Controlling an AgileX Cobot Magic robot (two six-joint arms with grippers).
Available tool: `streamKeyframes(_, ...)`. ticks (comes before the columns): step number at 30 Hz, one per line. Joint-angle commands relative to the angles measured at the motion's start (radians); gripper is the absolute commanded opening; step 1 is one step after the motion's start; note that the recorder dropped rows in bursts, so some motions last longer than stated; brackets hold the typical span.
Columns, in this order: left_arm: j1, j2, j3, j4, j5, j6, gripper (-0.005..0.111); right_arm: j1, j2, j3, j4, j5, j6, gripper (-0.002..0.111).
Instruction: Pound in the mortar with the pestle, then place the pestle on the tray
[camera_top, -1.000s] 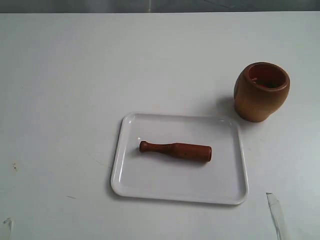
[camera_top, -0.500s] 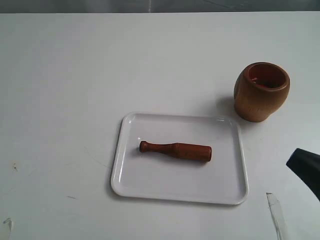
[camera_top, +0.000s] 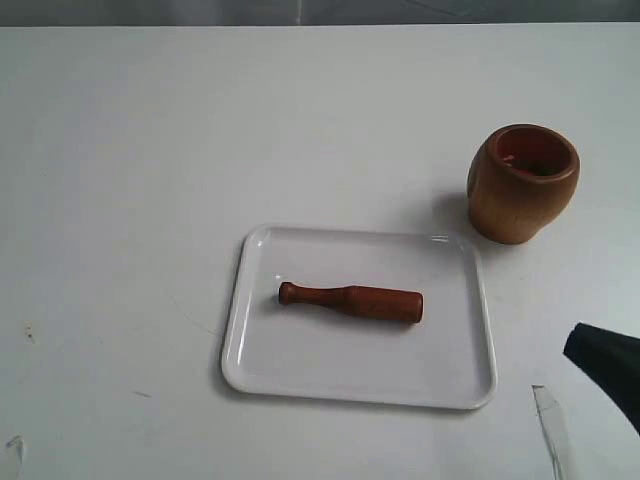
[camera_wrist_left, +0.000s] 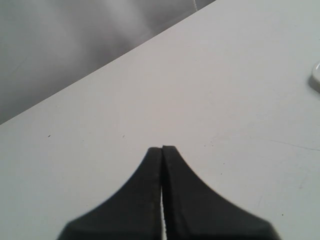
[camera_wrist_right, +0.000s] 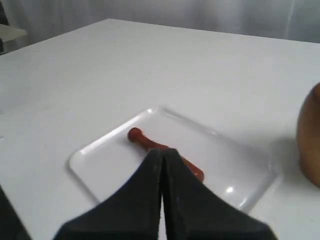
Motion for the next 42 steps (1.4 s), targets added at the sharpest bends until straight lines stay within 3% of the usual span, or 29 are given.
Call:
streamKeyframes(1, -0.008, -0.001, 0.001, -0.007, -0.003, -0.008, 0.0, -0.178, -0.003, 0.004, -0.001, 0.007, -0.025, 0.0)
streamKeyframes(9, -0.008, -0.001, 0.001, -0.007, -0.003, -0.008, 0.0, -0.643, -0.003, 0.004, -0.13, -0.032, -0.025, 0.0)
streamKeyframes(13, -0.008, -0.001, 0.001, -0.007, -0.003, -0.008, 0.0, -0.846, -0.003, 0.004, -0.067, -0.03, -0.017, 0.0)
streamKeyframes(16, -0.008, -0.001, 0.001, -0.007, -0.003, -0.008, 0.0, -0.937, -0.003, 0.004, 0.066, 0.001, -0.017, 0.0)
streamKeyframes(26, -0.008, -0.001, 0.001, -0.007, -0.003, -0.008, 0.0, -0.885, -0.003, 0.004, 0.117, 0.025, -0.195, 0.0)
streamKeyframes(42, -0.008, -0.001, 0.001, -0.007, -0.003, -0.008, 0.0, -0.885, -0.003, 0.004, 0.117, 0.019, -0.201, 0.0)
